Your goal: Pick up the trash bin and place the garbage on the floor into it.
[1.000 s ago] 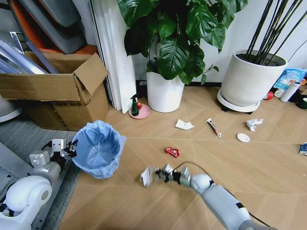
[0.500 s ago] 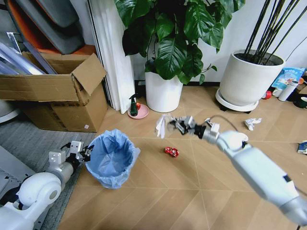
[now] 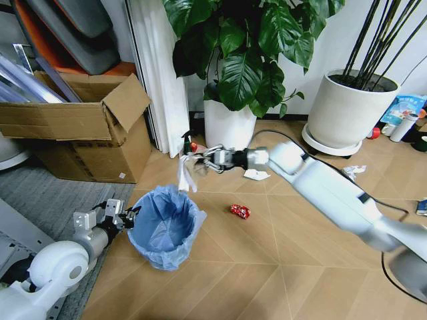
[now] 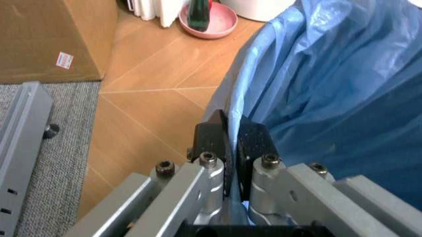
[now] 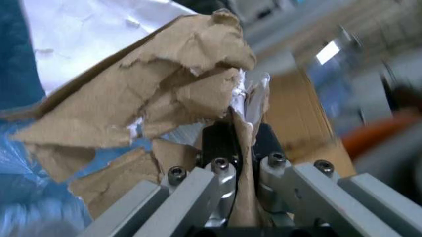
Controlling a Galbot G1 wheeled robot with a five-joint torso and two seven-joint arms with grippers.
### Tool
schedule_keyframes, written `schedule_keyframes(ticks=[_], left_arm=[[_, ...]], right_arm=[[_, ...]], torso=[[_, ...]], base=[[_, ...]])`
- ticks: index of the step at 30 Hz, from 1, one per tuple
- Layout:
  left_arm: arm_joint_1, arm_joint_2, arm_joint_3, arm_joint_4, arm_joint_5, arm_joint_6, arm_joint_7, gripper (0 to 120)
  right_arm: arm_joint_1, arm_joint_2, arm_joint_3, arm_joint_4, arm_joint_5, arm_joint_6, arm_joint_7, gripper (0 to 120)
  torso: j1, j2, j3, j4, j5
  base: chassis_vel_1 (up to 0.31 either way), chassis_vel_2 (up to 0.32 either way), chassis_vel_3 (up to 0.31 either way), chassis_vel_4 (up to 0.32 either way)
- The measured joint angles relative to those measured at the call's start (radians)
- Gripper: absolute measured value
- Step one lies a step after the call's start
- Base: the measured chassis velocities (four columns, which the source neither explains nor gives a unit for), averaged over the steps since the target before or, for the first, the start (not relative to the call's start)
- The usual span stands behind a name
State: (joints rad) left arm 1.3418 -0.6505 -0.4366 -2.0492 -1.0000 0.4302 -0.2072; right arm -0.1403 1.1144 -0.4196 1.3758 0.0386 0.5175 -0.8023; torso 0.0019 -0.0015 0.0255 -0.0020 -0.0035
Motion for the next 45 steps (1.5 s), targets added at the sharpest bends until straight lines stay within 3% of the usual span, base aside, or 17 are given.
schedule_keyframes(ticks=[3,14,20,23,33,39,45], left_arm=[[0.010,-0.002,-0.003,-0.002,-0.004,0.003,0.001,0],[0.010,-0.013,-0.007,-0.005,-0.013,0.012,0.004,0],[0.017,-0.012,-0.020,-0.007,-0.013,0.014,0.004,0],[0.018,-0.012,-0.029,-0.006,-0.013,0.014,0.004,0],[0.025,-0.018,-0.042,-0.006,-0.015,0.019,-0.002,0],[0.029,-0.021,-0.042,-0.009,-0.015,0.022,-0.006,0],[0.034,-0.023,-0.042,-0.014,-0.015,0.023,-0.007,0]], right_arm=[[0.011,0.054,-0.018,0.013,-0.110,0.061,-0.033,0],[0.005,0.099,-0.043,0.026,-0.263,0.121,-0.063,3],[0.004,0.087,-0.046,0.034,-0.249,0.112,-0.069,22],[0.010,0.060,-0.058,0.051,-0.190,0.096,-0.080,48],[0.014,0.034,-0.057,0.064,-0.139,0.083,-0.118,82],[0.013,0.018,-0.067,0.071,-0.061,0.040,-0.113,99],[0.005,0.028,-0.068,0.066,-0.019,0.016,-0.150,100]], torso=[[0.000,0.000,0.000,0.0000,0.0002],[0.000,0.000,0.000,-0.0004,0.0002],[0.000,0.000,0.000,-0.0004,0.0003],[0.000,0.000,0.000,-0.0003,0.0003],[0.000,0.000,0.000,-0.0003,0.0004],[0.000,0.000,0.000,-0.0003,0.0004],[0.000,0.000,0.000,-0.0002,0.0005]], base=[[0.000,0.000,0.000,0.000],[0.000,0.000,0.000,0.000],[0.000,0.000,0.000,0.000],[0.000,0.000,0.000,0.000],[0.000,0.000,0.000,0.000],[0.000,0.000,0.000,0.000],[0.000,0.000,0.000,0.000]])
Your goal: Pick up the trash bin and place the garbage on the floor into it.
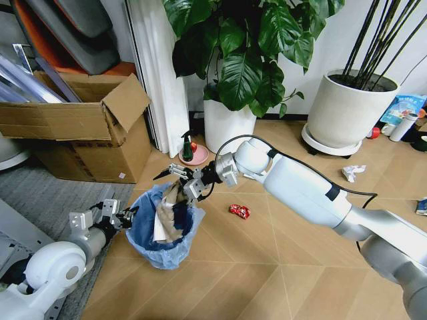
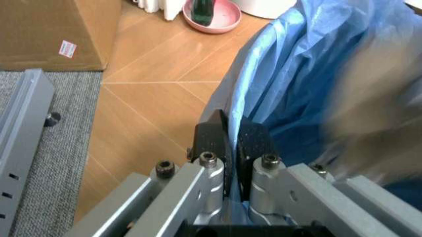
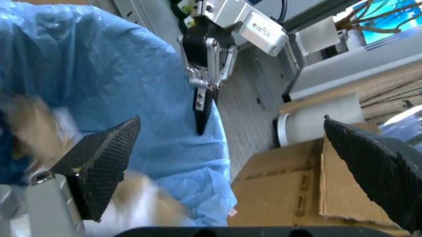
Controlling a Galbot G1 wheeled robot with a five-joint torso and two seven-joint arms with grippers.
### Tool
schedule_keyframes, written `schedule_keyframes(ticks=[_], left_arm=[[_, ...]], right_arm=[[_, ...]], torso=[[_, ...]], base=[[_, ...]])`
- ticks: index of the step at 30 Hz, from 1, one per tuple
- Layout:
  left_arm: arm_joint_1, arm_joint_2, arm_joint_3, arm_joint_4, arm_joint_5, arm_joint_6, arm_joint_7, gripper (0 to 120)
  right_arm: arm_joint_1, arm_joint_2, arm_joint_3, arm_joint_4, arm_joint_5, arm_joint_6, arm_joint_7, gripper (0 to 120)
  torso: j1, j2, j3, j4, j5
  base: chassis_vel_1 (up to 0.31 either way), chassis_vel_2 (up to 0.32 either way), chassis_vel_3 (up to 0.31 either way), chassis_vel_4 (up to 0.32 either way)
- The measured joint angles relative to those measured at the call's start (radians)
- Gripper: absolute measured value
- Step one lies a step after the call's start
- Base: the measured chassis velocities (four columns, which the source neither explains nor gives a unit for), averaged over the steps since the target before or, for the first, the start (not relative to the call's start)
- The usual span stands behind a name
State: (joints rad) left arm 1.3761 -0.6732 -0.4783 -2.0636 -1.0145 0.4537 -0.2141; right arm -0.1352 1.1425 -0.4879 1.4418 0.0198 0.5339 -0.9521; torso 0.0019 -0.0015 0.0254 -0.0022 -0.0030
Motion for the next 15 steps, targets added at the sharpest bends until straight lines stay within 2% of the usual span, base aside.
schedule_keyframes(ticks=[4,8,11,12,15], left_arm=[[0.000,-0.001,0.000,0.003,0.002,0.000,0.000,0],[0.005,-0.010,-0.009,0.006,0.010,0.000,-0.001,0],[0.010,-0.031,-0.027,0.005,0.016,-0.001,0.000,0],[0.010,-0.031,-0.027,0.005,0.016,-0.001,0.000,0],[0.008,-0.042,-0.033,-0.001,0.025,-0.003,0.002,0]], right_arm=[[-0.002,0.000,0.008,-0.009,0.015,-0.004,0.000,100],[-0.041,-0.035,0.056,-0.028,0.035,-0.067,0.076,100],[-0.143,-0.068,0.193,-0.098,0.088,-0.177,0.192,100],[-0.143,-0.068,0.193,-0.098,0.088,-0.177,0.192,100],[-0.347,-0.108,0.334,-0.126,0.170,-0.289,0.382,100]], torso=[[0.000,0.000,0.000,0.0000,-0.0001],[0.000,0.000,0.000,0.0004,0.0000],[0.000,0.000,0.000,0.0001,0.0000],[0.000,0.000,0.000,0.0001,0.0000],[0.000,0.000,0.000,-0.0005,0.0014]], base=[[0.000,0.000,0.000,0.000],[0.000,0.000,0.000,0.000],[0.000,0.000,0.000,0.000],[0.000,0.000,0.000,0.000],[0.000,0.000,0.000,0.000]])
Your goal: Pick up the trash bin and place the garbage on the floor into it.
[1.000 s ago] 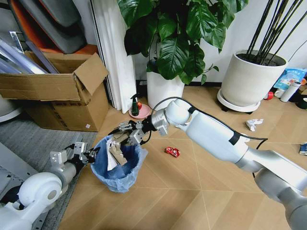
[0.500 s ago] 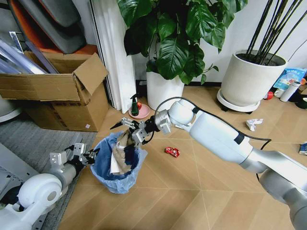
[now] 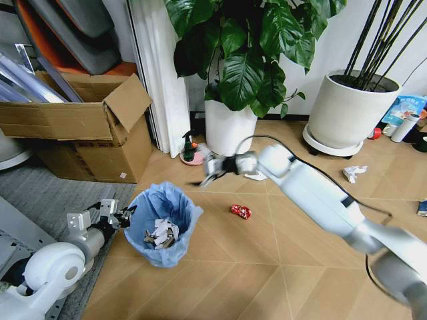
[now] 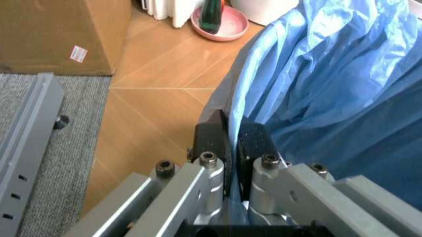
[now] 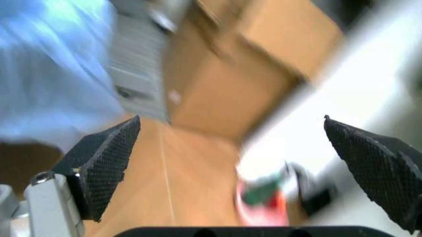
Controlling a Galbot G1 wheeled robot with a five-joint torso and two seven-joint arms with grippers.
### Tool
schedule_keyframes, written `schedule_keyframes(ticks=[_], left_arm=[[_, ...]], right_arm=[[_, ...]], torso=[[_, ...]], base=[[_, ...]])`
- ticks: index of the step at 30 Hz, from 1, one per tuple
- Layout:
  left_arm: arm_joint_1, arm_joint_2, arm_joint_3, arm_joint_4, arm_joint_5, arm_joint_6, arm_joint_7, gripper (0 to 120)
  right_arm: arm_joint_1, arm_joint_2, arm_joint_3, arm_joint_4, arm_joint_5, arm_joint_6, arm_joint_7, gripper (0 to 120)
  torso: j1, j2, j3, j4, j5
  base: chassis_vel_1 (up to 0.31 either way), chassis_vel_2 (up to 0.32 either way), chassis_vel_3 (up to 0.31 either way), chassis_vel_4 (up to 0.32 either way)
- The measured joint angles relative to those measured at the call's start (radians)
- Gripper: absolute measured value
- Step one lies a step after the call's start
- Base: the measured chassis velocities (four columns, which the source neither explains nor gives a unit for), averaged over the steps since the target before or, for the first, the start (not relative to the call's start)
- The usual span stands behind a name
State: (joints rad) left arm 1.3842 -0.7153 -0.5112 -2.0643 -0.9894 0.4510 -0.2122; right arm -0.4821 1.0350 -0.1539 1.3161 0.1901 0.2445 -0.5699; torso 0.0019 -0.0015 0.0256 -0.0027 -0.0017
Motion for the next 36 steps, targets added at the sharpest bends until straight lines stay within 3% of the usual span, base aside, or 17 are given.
schedule_keyframes(ticks=[6,7,10,15,22,36], left_arm=[[-0.004,-0.010,-0.006,-0.009,0.009,0.000,0.000,0],[-0.004,-0.010,-0.006,-0.009,0.009,0.000,0.000,0],[0.004,-0.030,-0.017,-0.013,0.020,0.000,-0.001,0],[0.008,-0.050,-0.018,-0.012,0.036,-0.001,-0.001,0],[0.004,-0.049,-0.013,-0.010,0.037,-0.001,-0.001,0],[0.021,-0.107,-0.008,-0.015,0.060,-0.001,-0.001,0]], right_arm=[[-0.245,-0.007,0.188,0.038,0.092,-0.072,0.216,100],[-0.245,-0.007,0.188,0.038,0.092,-0.072,0.216,100],[-0.421,0.023,0.314,0.060,0.144,-0.093,0.282,100],[-0.555,0.070,0.461,0.048,0.128,-0.088,0.292,100],[-0.619,0.071,0.553,0.026,0.056,-0.053,0.275,100],[-0.835,0.165,0.720,0.035,0.068,0.038,0.259,100]], torso=[[0.000,0.000,0.000,0.0006,-0.0010],[0.000,0.000,0.000,0.0006,-0.0010],[0.000,0.000,0.000,0.0005,-0.0004],[0.000,0.000,0.000,0.0004,-0.0010],[0.000,0.000,0.000,0.0007,-0.0011],[0.000,0.000,0.000,0.0004,-0.0014]], base=[[0.000,0.000,0.000,0.000],[0.000,0.000,0.000,0.000],[0.000,0.000,0.000,0.000],[0.000,0.000,0.000,0.000],[0.000,0.000,0.000,0.000],[0.000,0.000,0.000,0.000]])
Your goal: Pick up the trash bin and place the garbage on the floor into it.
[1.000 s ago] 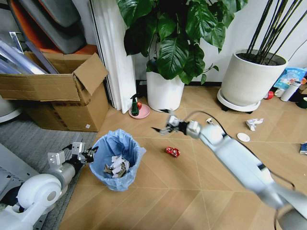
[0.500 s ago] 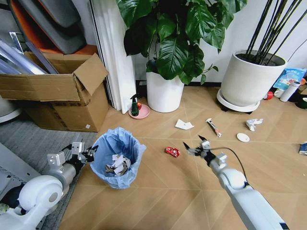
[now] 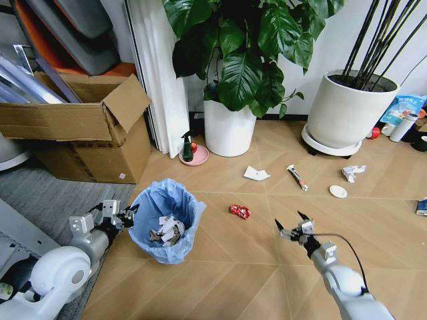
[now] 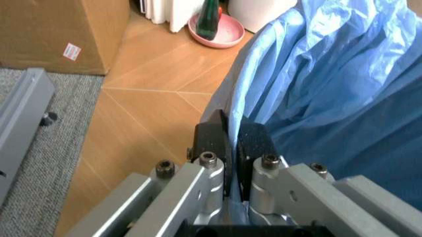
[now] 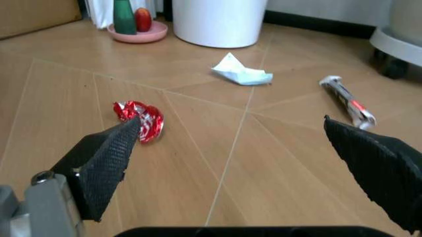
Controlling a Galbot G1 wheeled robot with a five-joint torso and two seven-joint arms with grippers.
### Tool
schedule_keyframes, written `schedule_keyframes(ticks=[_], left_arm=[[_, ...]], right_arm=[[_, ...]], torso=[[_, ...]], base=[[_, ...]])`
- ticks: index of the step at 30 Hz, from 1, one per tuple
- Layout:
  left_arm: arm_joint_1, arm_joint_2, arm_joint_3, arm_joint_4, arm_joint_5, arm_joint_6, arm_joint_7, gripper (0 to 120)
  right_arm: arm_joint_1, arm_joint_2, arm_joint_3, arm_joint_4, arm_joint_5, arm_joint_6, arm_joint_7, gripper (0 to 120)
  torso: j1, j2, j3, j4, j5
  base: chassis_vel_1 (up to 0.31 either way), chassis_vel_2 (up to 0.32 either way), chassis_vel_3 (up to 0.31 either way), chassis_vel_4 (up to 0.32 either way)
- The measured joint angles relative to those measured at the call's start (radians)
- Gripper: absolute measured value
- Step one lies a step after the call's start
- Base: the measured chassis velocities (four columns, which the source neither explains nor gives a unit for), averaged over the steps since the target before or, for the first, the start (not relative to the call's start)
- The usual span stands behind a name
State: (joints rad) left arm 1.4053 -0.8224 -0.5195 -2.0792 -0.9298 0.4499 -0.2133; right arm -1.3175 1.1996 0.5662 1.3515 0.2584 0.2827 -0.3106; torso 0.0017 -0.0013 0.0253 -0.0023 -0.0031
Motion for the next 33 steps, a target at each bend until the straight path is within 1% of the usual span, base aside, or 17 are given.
schedule_keyframes(ticks=[6,13,24,33], left_arm=[[0.009,-0.025,0.000,0.000,0.020,-0.002,0.007,0],[0.013,-0.048,-0.004,0.000,0.030,-0.007,0.014,0],[0.012,-0.048,-0.004,0.008,0.034,-0.010,0.016,0],[0.004,-0.047,0.002,0.020,0.033,-0.011,0.017,0]], right_arm=[[-0.058,0.059,0.079,0.035,0.029,0.016,-0.015,100],[-0.097,0.081,0.112,0.062,0.041,0.036,-0.030,100],[-0.084,0.074,0.110,0.057,0.067,0.048,-0.045,100],[-0.074,0.070,0.102,0.043,0.064,0.054,-0.050,100]], torso=[[0.000,0.000,0.000,0.0001,0.0000],[0.000,0.000,0.000,0.0000,0.0000],[0.000,0.000,0.000,0.0002,0.0001],[0.000,0.000,0.000,0.0001,-0.0001]], base=[[0.000,0.000,0.000,0.000],[0.000,0.000,0.000,0.000],[-0.011,0.018,0.015,-0.012],[-0.153,0.136,0.133,-0.126]])
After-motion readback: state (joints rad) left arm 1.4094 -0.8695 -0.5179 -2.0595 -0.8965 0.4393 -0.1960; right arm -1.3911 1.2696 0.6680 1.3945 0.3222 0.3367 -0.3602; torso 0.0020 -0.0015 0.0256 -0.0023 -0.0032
